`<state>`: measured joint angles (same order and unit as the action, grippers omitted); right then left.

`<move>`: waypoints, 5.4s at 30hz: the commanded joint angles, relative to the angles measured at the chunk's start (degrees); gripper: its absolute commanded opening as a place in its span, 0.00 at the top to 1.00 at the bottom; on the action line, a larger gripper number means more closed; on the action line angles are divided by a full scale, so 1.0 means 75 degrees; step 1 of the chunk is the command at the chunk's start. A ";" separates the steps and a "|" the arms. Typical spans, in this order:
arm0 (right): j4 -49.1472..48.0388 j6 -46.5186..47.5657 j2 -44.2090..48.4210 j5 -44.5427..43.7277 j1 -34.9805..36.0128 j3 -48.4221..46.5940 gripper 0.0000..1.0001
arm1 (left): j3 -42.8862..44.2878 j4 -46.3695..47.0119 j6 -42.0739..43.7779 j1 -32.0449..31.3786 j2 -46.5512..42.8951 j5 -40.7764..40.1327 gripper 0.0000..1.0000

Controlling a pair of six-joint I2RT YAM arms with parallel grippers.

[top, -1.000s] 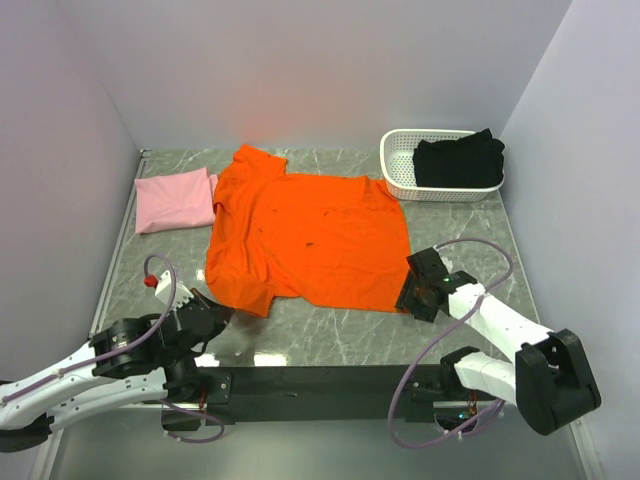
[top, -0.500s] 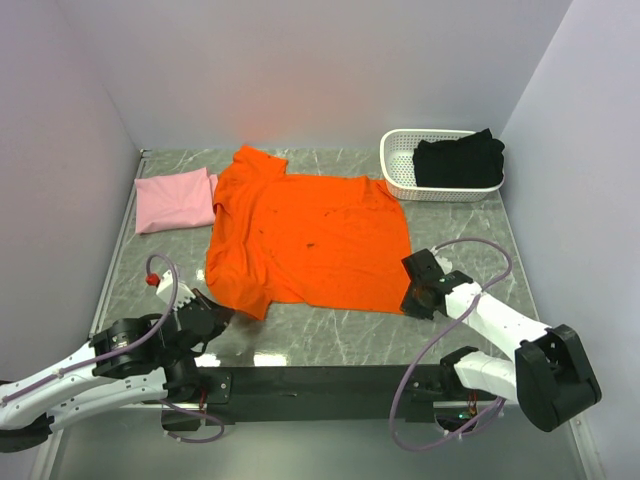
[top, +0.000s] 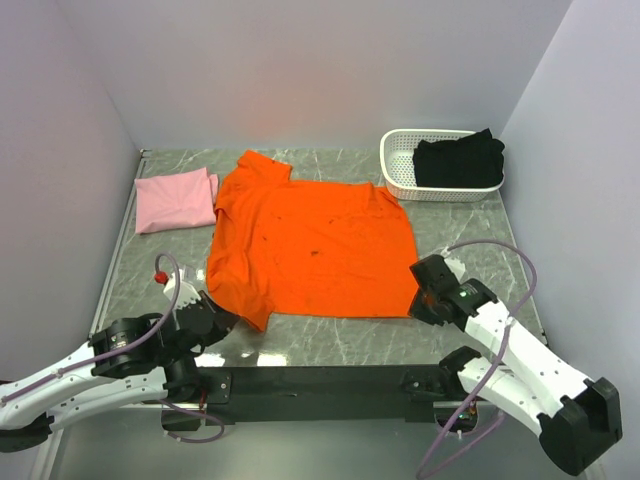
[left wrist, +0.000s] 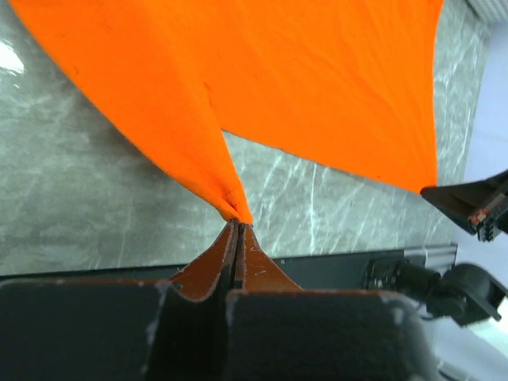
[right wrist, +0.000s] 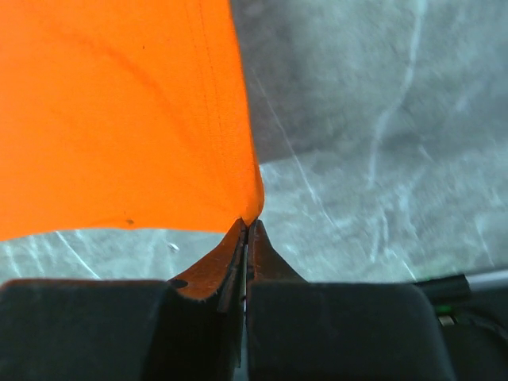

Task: Fold and stack the t-shirts
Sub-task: Flatten the tshirt out, then fold the tshirt

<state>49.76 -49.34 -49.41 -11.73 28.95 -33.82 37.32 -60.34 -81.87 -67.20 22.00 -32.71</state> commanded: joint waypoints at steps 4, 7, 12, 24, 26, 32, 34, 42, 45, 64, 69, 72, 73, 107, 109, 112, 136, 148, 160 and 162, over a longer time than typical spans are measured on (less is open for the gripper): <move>0.1287 -0.0452 0.0598 -0.0300 0.0300 -0.0014 1.00 | -0.0054 0.0860 0.0403 -0.0040 -0.0109 0.0985 1.00; 0.1451 -0.0581 0.0658 -0.0206 0.0522 -0.0060 1.00 | -0.0054 0.0850 0.0485 -0.0040 -0.0016 0.1173 0.99; 0.1721 -0.0698 0.0506 -0.0147 0.0886 -0.0295 1.00 | 0.0414 0.0592 0.0626 -0.0040 0.0090 0.1257 0.99; 0.0187 0.0097 -0.1227 -0.0464 0.0875 -0.0903 1.00 | -0.0008 0.1609 0.1141 -0.0040 0.0439 -0.0196 0.99; 0.0104 0.0215 -0.1614 -0.0638 0.0863 -0.1149 1.00 | 0.0086 0.1972 0.1642 -0.0040 0.0792 -0.0361 0.99; -0.0341 0.0813 -0.1990 -0.0605 0.0289 -0.1513 1.00 | 0.0531 0.3191 0.3094 0.0357 0.2386 -0.0585 0.99; -0.0528 0.1047 -0.2107 -0.0464 0.0137 -0.1560 1.00 | 0.0544 0.3741 0.3647 0.1059 0.2621 0.0058 0.99; -0.1231 0.1773 -0.2774 -0.0089 -0.0624 -0.1596 1.00 | 0.0754 0.5371 0.5571 0.3591 0.3488 0.1934 0.99; -0.1407 0.2019 -0.3079 -0.0019 -0.0905 -0.1689 1.00 | 0.0778 0.5827 0.5888 0.4224 0.3898 0.2462 0.99; -0.1666 0.2688 -0.3830 0.0474 -0.1727 -0.2837 1.00 | 0.1738 0.7798 0.7704 0.5677 0.5796 0.3916 0.99; -0.1712 0.2770 -0.4029 0.0532 -0.1879 -0.2990 1.00 | 0.2042 0.7974 0.7774 0.6041 0.6206 0.4232 1.00; -0.1794 0.2817 -0.4275 0.0591 -0.1961 -0.3049 1.00 | 0.2160 0.7986 0.7810 0.6229 0.6593 0.4303 0.99; -0.1794 0.2829 -0.4334 0.0602 -0.1985 -0.3095 1.00 | 0.2253 0.7986 0.7833 0.6276 0.6780 0.4303 0.99; -0.1947 0.2923 -0.3690 0.0392 -0.2465 -0.2650 1.00 | 0.1751 0.8467 0.7798 0.7003 0.6618 0.4385 0.99; -0.1923 0.2958 -0.3736 0.0415 -0.2454 -0.2674 1.00 | 0.1727 0.8467 0.7775 0.7003 0.6571 0.4385 0.99; -0.1935 0.2993 -0.3853 0.0485 -0.2477 -0.2685 1.00 | 0.1704 0.8443 0.7763 0.7003 0.6536 0.4385 0.99; -0.2227 0.3192 -0.4734 0.0251 -0.2653 -0.3389 0.41 | 0.2913 0.8068 0.7611 0.7050 0.7251 0.3564 0.11; -0.2872 0.3063 -0.3151 0.0918 -0.2711 -0.1386 0.24 | 0.0276 0.6933 0.6170 0.6476 0.5389 0.2326 0.04; -0.3247 0.2864 -0.3150 0.1540 -0.2711 -0.0647 0.24 | -0.0687 0.6428 0.5724 0.6265 0.5000 0.1994 0.29; -0.3294 0.2829 -0.3162 0.1540 -0.2700 -0.0600 0.24 | -0.0722 0.6381 0.5712 0.6265 0.5047 0.1947 0.34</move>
<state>27.73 -27.33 -73.91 -0.73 8.95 -38.94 32.27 -12.36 -38.09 -19.97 59.70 -16.84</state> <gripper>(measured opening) 0.762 0.676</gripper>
